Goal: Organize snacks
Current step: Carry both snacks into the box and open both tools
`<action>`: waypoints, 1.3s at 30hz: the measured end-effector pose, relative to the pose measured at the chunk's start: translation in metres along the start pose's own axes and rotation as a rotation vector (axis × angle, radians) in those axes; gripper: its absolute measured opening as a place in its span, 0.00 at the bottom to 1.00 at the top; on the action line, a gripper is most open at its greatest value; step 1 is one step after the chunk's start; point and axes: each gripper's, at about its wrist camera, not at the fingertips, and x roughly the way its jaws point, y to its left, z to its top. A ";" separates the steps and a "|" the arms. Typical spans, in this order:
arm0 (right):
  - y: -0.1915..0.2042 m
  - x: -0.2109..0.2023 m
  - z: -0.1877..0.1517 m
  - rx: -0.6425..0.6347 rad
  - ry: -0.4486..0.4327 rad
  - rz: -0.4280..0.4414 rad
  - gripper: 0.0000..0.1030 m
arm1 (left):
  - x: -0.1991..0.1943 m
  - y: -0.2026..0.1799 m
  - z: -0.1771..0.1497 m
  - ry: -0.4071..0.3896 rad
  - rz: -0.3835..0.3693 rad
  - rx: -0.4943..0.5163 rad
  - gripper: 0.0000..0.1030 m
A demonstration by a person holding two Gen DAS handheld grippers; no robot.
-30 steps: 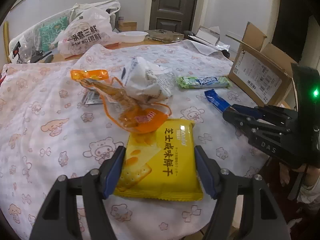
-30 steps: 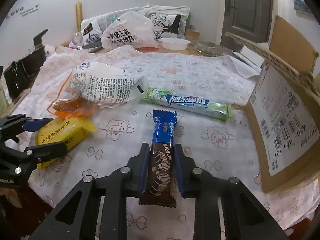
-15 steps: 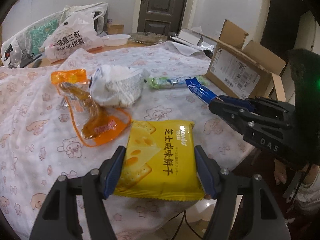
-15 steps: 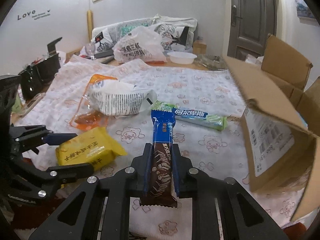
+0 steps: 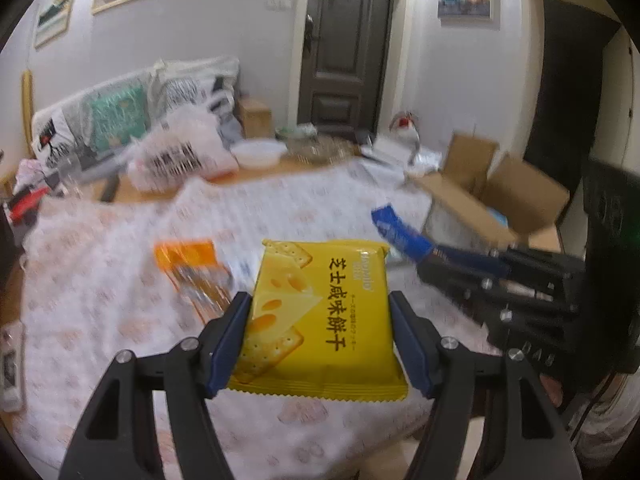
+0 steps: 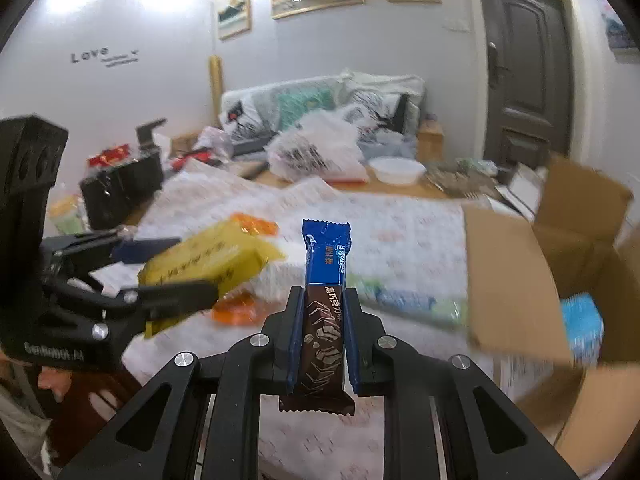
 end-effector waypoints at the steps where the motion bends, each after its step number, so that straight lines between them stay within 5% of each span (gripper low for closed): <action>1: 0.002 -0.002 0.008 -0.012 -0.014 0.011 0.13 | -0.005 0.001 0.008 -0.020 0.005 -0.001 0.64; 9: -0.028 -0.025 0.046 0.029 -0.087 0.008 0.13 | -0.022 -0.023 0.066 -0.112 0.010 0.071 0.64; 17: -0.106 -0.073 0.040 0.122 -0.122 -0.100 0.13 | 0.005 -0.115 0.110 -0.114 -0.109 0.198 0.64; 26: -0.197 -0.097 0.010 0.211 -0.062 -0.218 0.13 | 0.085 -0.221 0.136 0.007 -0.237 0.278 0.64; 39: -0.214 -0.073 -0.007 0.189 0.031 -0.227 0.15 | 0.137 -0.244 0.141 0.137 -0.222 0.264 0.64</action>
